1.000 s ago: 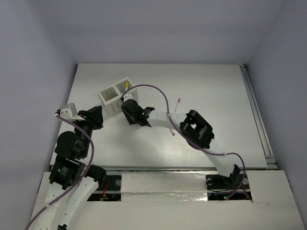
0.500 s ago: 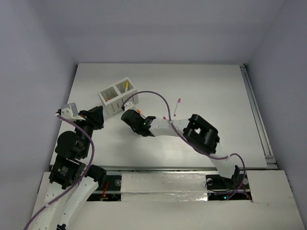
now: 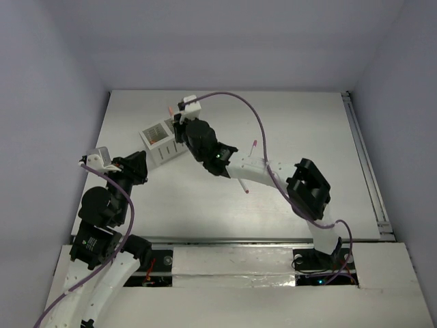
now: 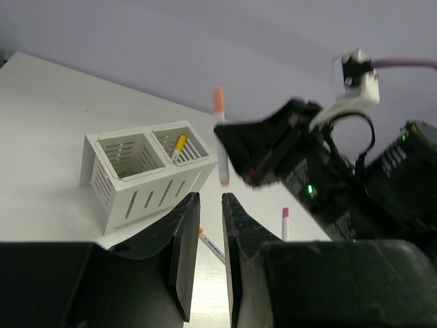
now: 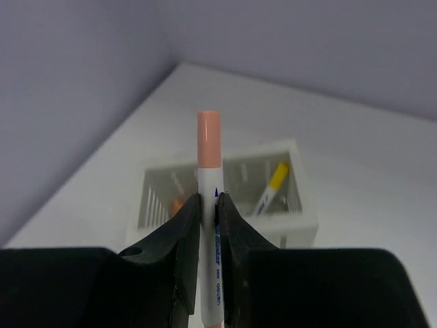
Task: Sort the stationery into containers
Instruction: Place the pen in the storage box.
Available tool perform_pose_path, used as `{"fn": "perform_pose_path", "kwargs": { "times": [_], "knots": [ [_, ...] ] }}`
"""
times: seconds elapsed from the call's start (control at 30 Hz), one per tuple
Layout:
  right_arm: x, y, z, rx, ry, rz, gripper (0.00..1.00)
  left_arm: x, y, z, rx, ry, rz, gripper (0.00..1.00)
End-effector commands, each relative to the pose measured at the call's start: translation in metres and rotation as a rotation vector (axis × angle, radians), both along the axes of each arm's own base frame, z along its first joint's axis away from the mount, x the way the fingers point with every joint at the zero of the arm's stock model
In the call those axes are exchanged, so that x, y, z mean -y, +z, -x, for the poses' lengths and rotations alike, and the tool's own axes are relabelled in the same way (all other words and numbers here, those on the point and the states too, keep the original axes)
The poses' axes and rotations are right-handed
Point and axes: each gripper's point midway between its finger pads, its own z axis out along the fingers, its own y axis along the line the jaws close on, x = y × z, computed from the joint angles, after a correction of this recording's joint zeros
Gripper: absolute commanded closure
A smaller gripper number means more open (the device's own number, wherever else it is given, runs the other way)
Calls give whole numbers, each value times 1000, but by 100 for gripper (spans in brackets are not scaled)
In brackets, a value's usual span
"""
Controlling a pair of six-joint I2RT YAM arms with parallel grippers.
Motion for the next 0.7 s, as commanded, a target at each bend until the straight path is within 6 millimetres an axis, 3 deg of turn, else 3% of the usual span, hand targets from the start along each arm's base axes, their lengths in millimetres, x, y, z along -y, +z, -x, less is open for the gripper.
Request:
{"fn": "perform_pose_path", "kwargs": {
  "times": [0.0,0.03,0.07,0.13,0.17,0.33,0.67],
  "knots": [
    [0,57,-46,186,-82,-159,100,-1,9,-2,27,11,3,83],
    [-9,45,-54,197,-88,-159,100,-2,9,-2,26,16,5,83],
    [-7,63,-63,235,-104,-190,100,-3,7,-3,19,21,5,83],
    [-12,51,-76,245,-107,-191,100,-3,7,-3,16,23,4,83],
    [-10,63,-84,260,-113,-219,99,-3,6,-3,13,25,2,83],
    [-9,55,-105,266,-118,-250,98,-2,6,-4,12,22,0,83],
    [-22,13,-110,218,-95,-244,94,-2,5,-4,6,26,-2,83]
  ]
}}
